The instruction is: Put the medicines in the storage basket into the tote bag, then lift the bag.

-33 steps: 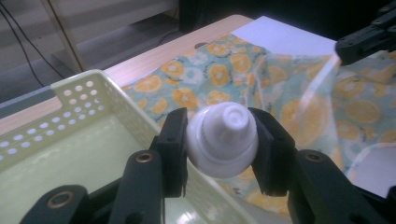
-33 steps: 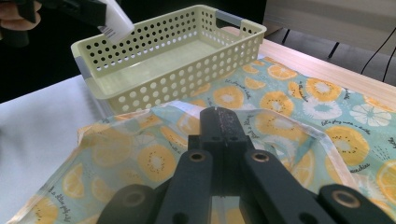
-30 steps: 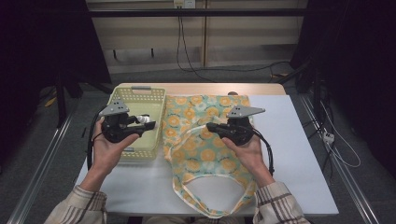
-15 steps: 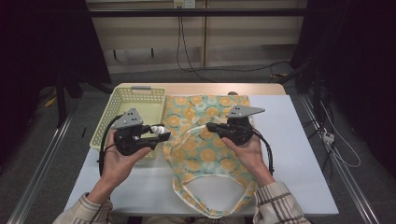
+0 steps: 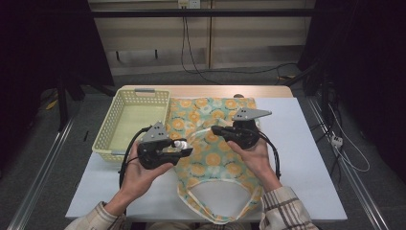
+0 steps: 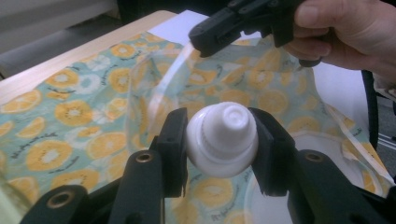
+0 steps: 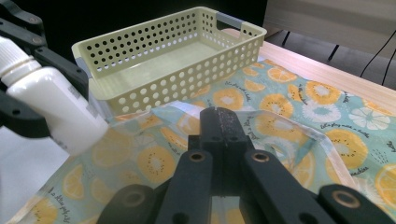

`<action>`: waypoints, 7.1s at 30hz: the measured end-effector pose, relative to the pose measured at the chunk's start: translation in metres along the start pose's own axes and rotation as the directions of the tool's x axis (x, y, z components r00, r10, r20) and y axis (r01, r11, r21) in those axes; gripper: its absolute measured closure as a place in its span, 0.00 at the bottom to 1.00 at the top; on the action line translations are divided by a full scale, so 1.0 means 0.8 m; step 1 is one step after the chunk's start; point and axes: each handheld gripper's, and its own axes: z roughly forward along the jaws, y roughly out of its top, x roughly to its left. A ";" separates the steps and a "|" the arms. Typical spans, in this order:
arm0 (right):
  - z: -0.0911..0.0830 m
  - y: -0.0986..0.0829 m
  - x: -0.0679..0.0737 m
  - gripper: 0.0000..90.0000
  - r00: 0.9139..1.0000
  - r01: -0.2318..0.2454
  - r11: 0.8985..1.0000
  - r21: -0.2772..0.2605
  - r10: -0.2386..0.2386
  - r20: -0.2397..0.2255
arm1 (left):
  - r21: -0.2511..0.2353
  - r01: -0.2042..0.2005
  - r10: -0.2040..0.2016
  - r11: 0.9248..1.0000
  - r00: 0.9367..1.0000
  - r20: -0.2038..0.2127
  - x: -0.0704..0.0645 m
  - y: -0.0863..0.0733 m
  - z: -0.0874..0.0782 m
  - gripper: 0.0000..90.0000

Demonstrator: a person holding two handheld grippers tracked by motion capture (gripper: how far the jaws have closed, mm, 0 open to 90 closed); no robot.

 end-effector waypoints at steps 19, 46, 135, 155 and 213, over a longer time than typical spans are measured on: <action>-0.013 0.005 -0.006 1.00 1.000 -0.003 1.000 -0.030 0.003 0.007 | 0.086 -0.038 0.032 0.996 0.997 0.068 -0.031 0.007 0.086 0.67; -0.013 -0.001 -0.017 1.00 0.999 -0.021 0.999 -0.026 0.021 0.025 | 0.194 0.004 -0.004 0.981 1.000 0.001 -0.008 -0.028 0.163 0.67; 0.000 -0.016 -0.013 1.00 1.000 -0.018 0.999 0.026 0.018 0.020 | 0.320 -0.072 0.039 0.945 0.993 0.107 -0.004 -0.085 0.133 0.68; -0.002 -0.017 -0.018 1.00 0.999 -0.024 0.999 0.022 0.024 0.029 | 0.263 -0.083 0.047 0.961 0.989 0.141 -0.014 -0.080 0.130 1.00; -0.035 0.068 -0.052 1.00 0.996 -0.008 0.988 -0.154 0.022 0.086 | -0.231 -0.034 0.051 0.972 0.997 0.066 0.011 0.055 0.010 1.00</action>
